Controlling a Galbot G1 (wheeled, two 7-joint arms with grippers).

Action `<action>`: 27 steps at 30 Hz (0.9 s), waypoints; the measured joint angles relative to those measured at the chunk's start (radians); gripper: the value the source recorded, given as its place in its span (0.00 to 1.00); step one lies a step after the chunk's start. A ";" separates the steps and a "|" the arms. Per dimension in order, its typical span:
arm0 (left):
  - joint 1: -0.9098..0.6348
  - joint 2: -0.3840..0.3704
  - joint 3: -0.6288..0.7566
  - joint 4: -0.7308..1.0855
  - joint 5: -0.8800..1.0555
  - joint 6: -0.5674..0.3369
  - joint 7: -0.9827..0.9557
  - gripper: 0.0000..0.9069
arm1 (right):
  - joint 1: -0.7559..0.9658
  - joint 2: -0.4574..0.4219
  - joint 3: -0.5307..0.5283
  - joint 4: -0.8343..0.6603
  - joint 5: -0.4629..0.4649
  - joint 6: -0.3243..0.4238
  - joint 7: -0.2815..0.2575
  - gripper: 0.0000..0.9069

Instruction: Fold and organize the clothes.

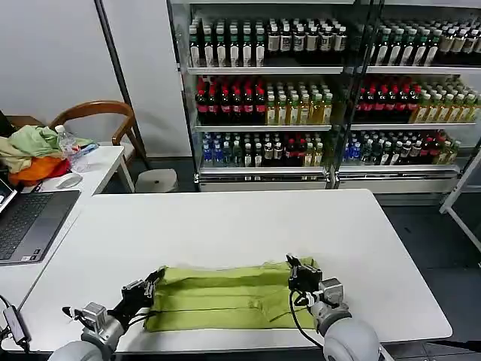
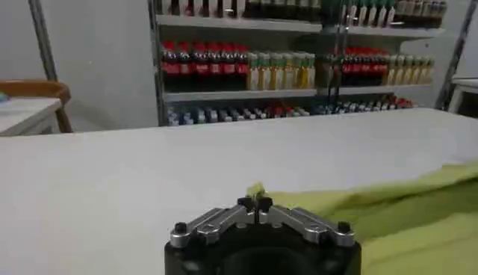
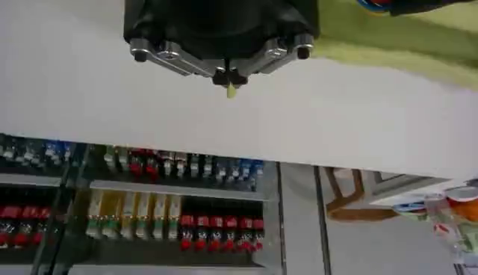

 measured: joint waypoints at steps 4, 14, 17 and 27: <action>0.018 0.001 -0.001 -0.005 0.007 -0.002 0.000 0.04 | -0.011 -0.004 0.000 -0.005 -0.002 0.003 -0.004 0.00; 0.030 -0.014 0.014 0.010 0.044 -0.008 -0.005 1.00 | -0.036 -0.012 -0.010 -0.020 -0.023 0.003 -0.016 1.00; 0.037 -0.014 0.014 0.004 0.060 -0.002 -0.009 1.00 | -0.045 -0.019 -0.008 -0.014 -0.030 -0.007 -0.016 1.00; 0.063 -0.019 0.000 -0.050 0.075 0.021 -0.056 1.00 | -0.101 -0.040 0.028 0.036 -0.050 -0.020 -0.013 1.00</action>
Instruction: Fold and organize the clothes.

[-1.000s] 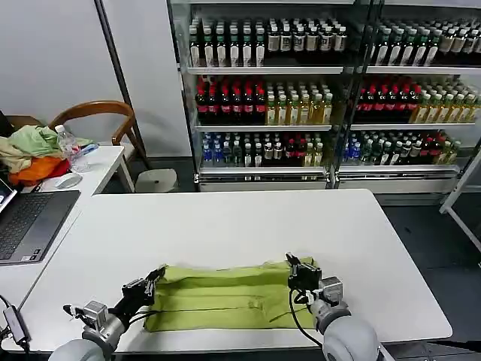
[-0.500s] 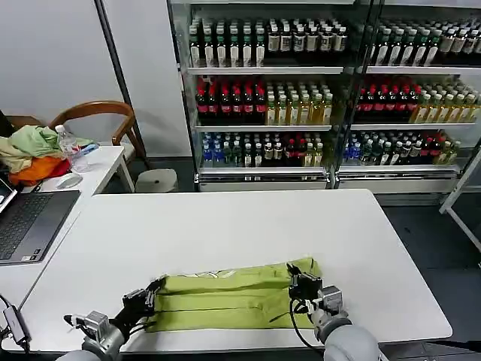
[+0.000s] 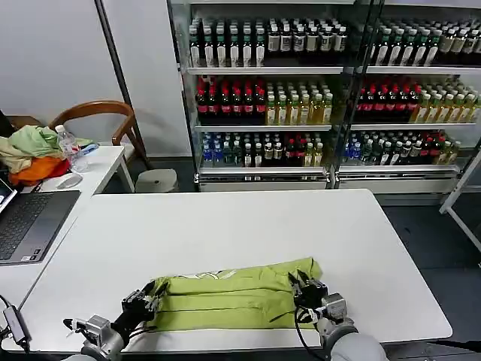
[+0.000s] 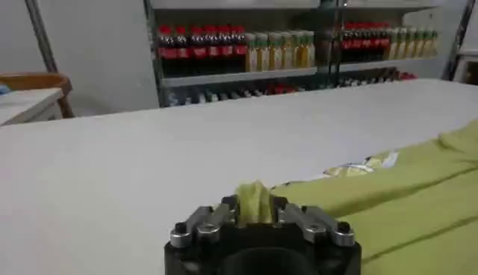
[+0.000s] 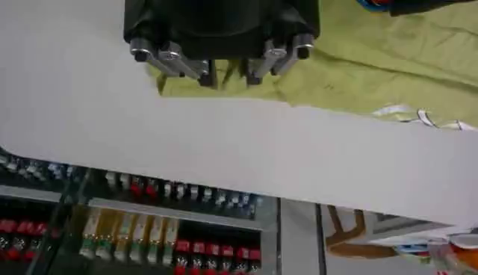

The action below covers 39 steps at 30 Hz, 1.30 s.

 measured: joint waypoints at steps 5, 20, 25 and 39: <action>-0.006 -0.017 0.026 -0.050 -0.023 0.024 -0.114 1.00 | -0.053 0.006 0.028 0.041 -0.035 0.014 -0.004 1.00; -0.011 -0.080 0.108 -0.089 -0.135 0.108 -0.463 0.08 | -0.138 0.017 0.058 0.089 -0.123 0.058 -0.018 1.00; -0.022 -0.097 0.128 -0.086 -0.152 0.111 -0.498 0.04 | -0.150 0.022 0.065 0.092 -0.134 0.069 -0.017 1.00; -0.023 -0.118 0.170 -0.094 -0.140 0.115 -0.517 0.03 | -0.156 0.027 0.080 0.109 -0.122 0.088 0.013 1.00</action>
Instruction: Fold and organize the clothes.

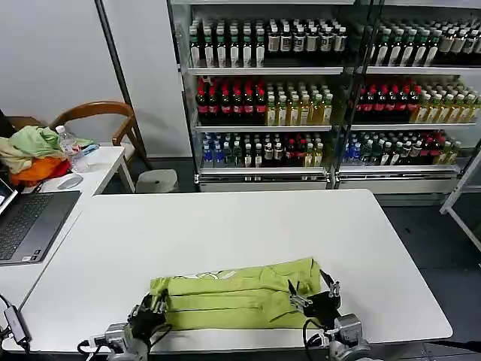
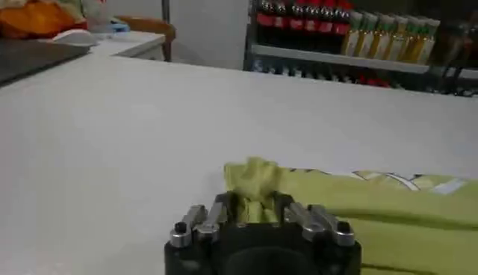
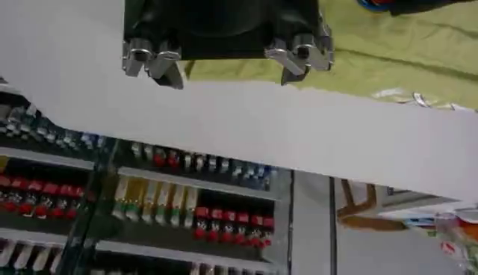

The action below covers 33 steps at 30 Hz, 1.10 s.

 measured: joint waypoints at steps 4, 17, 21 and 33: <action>-0.008 -0.013 -0.004 0.015 0.032 -0.009 0.025 0.03 | 0.000 0.002 0.002 0.006 0.006 0.002 0.001 1.00; 0.005 -0.004 -0.157 0.031 0.171 0.024 0.103 0.03 | -0.006 0.000 0.016 0.007 0.023 0.005 0.001 1.00; 0.010 0.019 -0.237 0.040 0.192 0.047 0.126 0.03 | -0.002 0.003 0.016 0.001 0.031 0.006 -0.001 1.00; 0.034 0.077 -0.453 0.017 0.233 0.121 0.195 0.04 | -0.004 0.012 0.021 0.002 0.036 0.009 -0.002 1.00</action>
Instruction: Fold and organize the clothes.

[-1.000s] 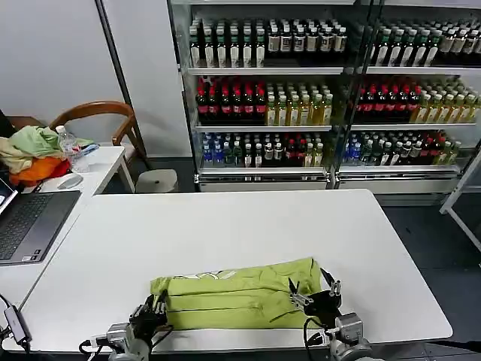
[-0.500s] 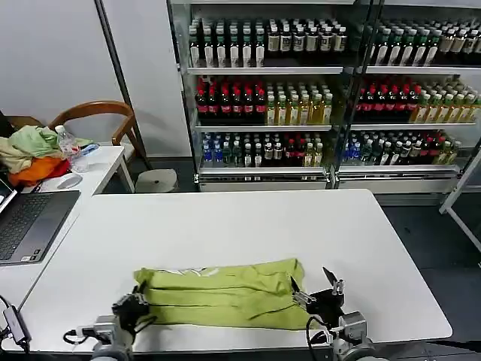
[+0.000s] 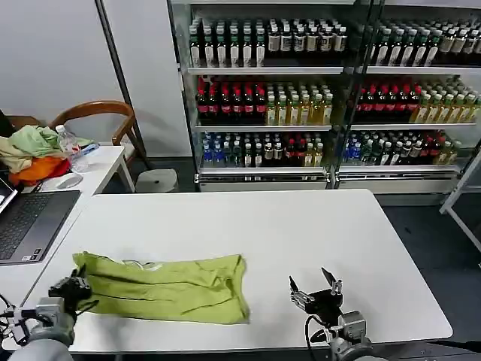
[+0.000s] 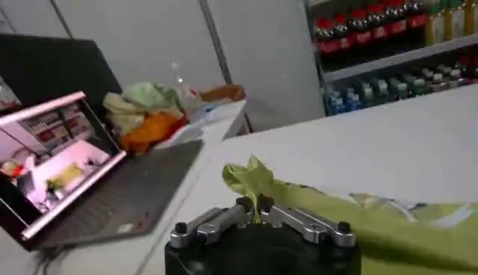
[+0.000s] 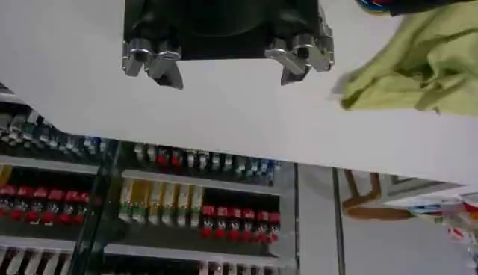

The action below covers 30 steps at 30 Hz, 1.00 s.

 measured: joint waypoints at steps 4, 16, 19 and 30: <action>-0.001 -0.010 0.004 -0.056 0.001 0.010 0.010 0.04 | -0.008 0.001 0.008 0.006 -0.005 0.000 -0.003 1.00; -0.036 -0.091 0.233 -0.154 0.014 -0.024 0.068 0.04 | -0.027 0.009 0.031 0.016 -0.023 -0.004 -0.003 1.00; -0.048 -0.109 0.295 -0.154 0.026 -0.045 0.089 0.04 | -0.029 0.012 0.032 0.016 -0.029 -0.004 -0.003 1.00; -0.133 -0.168 0.468 -0.073 0.083 -0.095 0.127 0.04 | -0.043 0.009 0.048 0.016 -0.034 -0.004 -0.003 1.00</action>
